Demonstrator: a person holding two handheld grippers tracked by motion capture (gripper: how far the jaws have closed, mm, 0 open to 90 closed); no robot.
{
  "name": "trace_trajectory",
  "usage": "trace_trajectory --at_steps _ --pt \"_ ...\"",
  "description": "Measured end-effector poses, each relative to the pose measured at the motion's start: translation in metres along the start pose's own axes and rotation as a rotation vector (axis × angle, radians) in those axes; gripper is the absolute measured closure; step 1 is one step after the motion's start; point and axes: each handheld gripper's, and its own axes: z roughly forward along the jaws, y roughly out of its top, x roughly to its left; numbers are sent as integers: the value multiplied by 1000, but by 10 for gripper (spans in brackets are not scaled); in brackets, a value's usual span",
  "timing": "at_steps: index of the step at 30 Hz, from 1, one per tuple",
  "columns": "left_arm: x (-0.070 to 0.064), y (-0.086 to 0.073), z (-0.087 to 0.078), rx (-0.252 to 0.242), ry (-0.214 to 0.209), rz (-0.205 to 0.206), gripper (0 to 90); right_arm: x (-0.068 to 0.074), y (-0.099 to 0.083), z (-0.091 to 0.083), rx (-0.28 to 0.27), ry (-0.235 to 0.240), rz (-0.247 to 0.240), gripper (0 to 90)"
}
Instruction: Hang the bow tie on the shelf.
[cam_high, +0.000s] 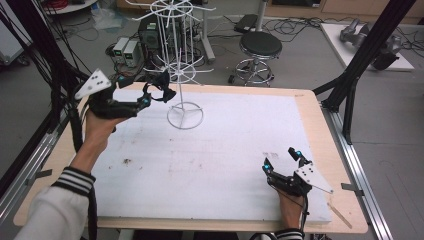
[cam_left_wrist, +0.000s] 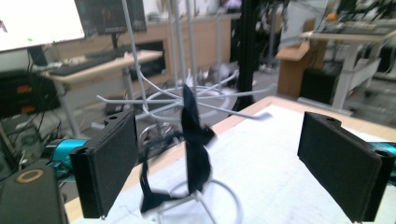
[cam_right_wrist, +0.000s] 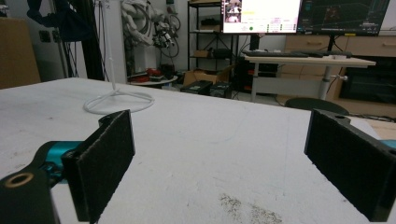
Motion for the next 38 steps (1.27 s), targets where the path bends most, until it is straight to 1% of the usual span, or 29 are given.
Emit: trace_trajectory --at_steps 2,3,4,6,7,8,9,12,13,14,15,18,19,20,21,22,23,27,29,31,33,38 --pt "-3 -11 -14 -14 9 9 128 0 0 0 -1 -1 -6 76" --pt "-5 -20 -24 -32 17 11 128 0 0 0 0 -1 -5 76" --pt "-6 -29 -33 -33 17 7 128 0 0 0 1 -1 0 75" --pt "-8 -40 -42 -38 27 3 128 0 0 0 1 -1 2 75" --pt "-10 -49 -49 -33 33 10 128 0 0 0 1 -2 0 75" --pt "-11 -56 -54 -31 38 7 128 0 0 0 1 -1 -4 75" --pt "-12 -64 -58 -36 36 4 128 0 0 0 3 -1 4 75" --pt "-17 -84 -68 -48 50 14 128 0 0 0 1 -1 2 75" --pt "-19 -92 -71 -57 55 12 128 0 0 0 0 0 -10 75" --pt "-21 -98 -72 -62 60 7 128 0 0 0 0 0 -10 75" --pt "-23 -106 -75 -61 66 6 128 0 0 0 -1 0 -9 75" --pt "-29 -126 -79 -85 81 -9 128 0 0 0 -2 -1 -9 75" --pt "-29 -133 -81 -100 82 -19 128 0 0 0 3 1 -4 75" --pt "-30 -139 -82 -109 93 -37 128 0 0 0 3 1 -4 75" --pt "-31 -144 -84 -117 105 -43 128 0 0 0 -1 -2 -11 75" --pt "-31 -148 -85 -120 111 -45 128 0 0 0 -1 -2 -11 75" --pt "-33 -153 -86 -111 127 -49 128 1 0 0 2 -1 -6 75" --pt "-34 -164 -89 -108 151 -51 128 1 0 0 5 -1 -2 75" --pt "-35 -169 -91 -110 154 -62 128 1 0 0 4 -1 -4 75" --pt "-35 -169 -92 -125 160 -57 128 1 0 0 5 -1 -4 75" --pt "-35 -170 -92 -123 157 -59 128 1 0 0 2 0 -5 75" --pt "-36 -170 -91 -123 167 -60 128 1 0 -1 4 -1 -5 75"
